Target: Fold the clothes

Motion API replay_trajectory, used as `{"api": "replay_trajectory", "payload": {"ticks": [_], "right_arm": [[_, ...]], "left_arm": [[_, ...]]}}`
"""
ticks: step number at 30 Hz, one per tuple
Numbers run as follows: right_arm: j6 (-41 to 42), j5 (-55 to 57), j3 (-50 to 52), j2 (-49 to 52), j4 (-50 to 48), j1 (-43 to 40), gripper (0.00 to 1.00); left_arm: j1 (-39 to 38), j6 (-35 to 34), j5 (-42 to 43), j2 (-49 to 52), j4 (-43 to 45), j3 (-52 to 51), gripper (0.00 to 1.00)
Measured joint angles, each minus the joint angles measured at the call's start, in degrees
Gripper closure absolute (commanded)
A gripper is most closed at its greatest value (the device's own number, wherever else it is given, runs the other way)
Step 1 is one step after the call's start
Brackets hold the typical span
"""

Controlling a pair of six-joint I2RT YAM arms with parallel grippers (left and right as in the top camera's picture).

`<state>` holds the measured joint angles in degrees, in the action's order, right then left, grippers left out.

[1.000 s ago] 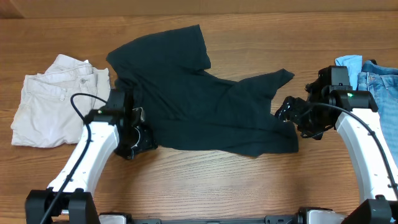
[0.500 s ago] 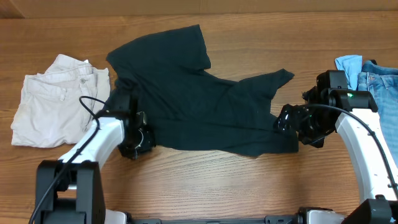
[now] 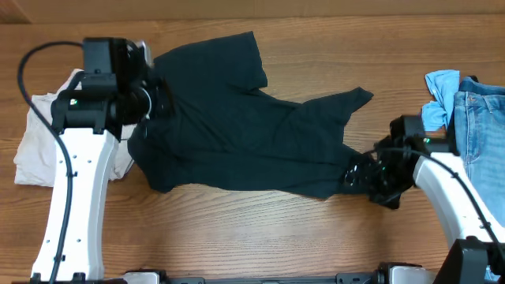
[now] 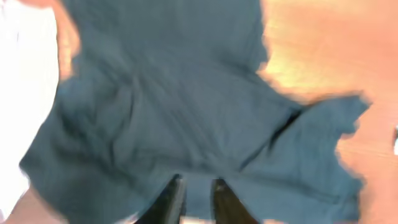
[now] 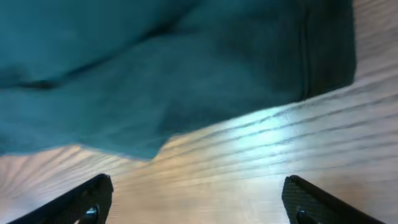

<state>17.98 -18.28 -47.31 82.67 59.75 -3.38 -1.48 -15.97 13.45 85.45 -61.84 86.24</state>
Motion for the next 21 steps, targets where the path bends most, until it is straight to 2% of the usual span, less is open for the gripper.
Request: {"api": "replay_trajectory", "payload": {"ticks": [3,4,6,8,9,10,11,13,14,17,21], "right_arm": [[4.39,-0.37,6.71,0.0,-7.37,0.0,0.21],[6.08,-0.44,9.11,0.09,-10.29,-0.02,0.27],[8.96,-1.44,11.45,-1.05,-15.85,-0.28,0.39],[10.47,-2.34,12.52,-1.51,-21.07,-0.28,0.42],[10.75,-2.73,12.83,-1.46,-22.58,-0.28,0.47],[11.17,-2.93,13.14,-1.46,-23.85,-0.28,0.6],[11.52,-3.23,13.53,-1.42,-25.57,-0.28,0.66],[12.04,-2.95,14.12,-1.09,-27.93,-0.28,0.9],[12.35,-2.67,14.14,-0.83,-28.2,-0.28,0.96],[11.74,-2.4,13.81,-0.7,-24.92,-0.28,0.96],[8.9,-1.33,7.1,-1.66,-9.57,-0.28,0.96]], "left_arm": [[-1.97,1.11,-0.15,1.11,-2.45,-4.46,0.62],[-2.78,1.36,-0.15,1.36,-2.25,-6.82,0.61],[-4.26,1.57,-0.17,1.79,0.55,-13.18,0.6],[-4.57,1.57,-0.15,2.1,3.21,-17.51,0.59],[-4.55,1.6,-0.17,2.16,5.09,-20.44,0.57],[-4.55,1.6,-0.24,2.38,6.67,-23.04,0.55],[-4.55,1.62,-0.39,2.47,8.9,-25.79,0.54],[-4.55,1.79,-1.07,2.64,12.57,-29.14,0.49],[-4.55,1.97,-1.7,2.64,14.58,-30.67,0.48],[-4.55,2.43,-3.82,2.71,18.88,-34.56,0.44],[-4.55,2.47,-6.4,3.08,24.04,-38.49,0.49]]}}
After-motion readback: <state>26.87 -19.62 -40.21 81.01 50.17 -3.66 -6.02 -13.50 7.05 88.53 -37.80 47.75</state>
